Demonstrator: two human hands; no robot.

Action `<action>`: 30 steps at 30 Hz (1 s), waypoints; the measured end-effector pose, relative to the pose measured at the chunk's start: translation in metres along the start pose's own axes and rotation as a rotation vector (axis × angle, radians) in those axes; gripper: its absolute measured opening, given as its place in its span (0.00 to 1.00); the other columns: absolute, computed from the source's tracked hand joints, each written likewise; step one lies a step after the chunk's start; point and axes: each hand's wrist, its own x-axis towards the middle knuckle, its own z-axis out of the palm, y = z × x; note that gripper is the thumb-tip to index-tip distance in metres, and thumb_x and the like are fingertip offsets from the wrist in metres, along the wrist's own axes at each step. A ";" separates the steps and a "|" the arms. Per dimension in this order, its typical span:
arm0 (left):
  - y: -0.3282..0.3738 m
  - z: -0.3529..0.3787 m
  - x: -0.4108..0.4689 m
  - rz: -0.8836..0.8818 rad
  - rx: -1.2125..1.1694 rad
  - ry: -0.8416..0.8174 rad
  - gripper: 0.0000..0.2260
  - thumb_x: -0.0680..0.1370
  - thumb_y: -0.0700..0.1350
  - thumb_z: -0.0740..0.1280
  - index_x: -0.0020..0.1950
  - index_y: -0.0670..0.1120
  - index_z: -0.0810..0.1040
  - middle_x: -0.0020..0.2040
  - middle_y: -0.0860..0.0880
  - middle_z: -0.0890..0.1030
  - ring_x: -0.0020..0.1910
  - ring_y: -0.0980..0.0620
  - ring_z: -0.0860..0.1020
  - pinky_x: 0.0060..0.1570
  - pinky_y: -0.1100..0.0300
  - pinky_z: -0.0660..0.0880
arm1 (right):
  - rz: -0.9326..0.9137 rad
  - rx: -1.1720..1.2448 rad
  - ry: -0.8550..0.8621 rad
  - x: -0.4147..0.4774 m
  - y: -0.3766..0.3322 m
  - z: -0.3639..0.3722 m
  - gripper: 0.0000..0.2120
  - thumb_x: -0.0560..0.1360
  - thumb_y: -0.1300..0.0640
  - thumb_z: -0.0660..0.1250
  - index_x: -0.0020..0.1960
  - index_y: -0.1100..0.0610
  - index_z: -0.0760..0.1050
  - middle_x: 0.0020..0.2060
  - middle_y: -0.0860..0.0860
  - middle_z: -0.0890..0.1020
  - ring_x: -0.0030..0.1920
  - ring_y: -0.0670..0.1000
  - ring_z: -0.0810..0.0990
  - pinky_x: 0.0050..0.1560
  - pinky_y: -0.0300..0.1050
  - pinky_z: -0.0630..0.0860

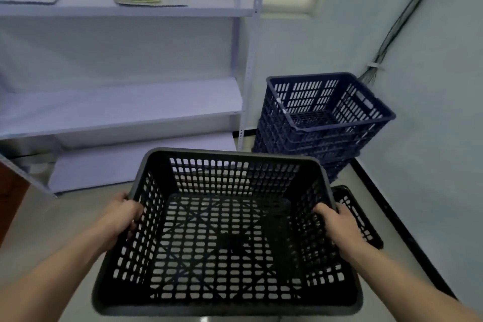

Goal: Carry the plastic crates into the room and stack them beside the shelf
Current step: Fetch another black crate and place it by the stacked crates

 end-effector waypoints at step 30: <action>0.076 0.373 -0.104 -0.139 -0.051 -0.127 0.17 0.67 0.32 0.63 0.55 0.41 0.72 0.40 0.39 0.79 0.36 0.42 0.78 0.34 0.54 0.74 | -0.097 -0.146 0.101 0.252 0.042 -0.304 0.13 0.77 0.48 0.72 0.55 0.56 0.78 0.45 0.57 0.84 0.44 0.61 0.82 0.55 0.63 0.80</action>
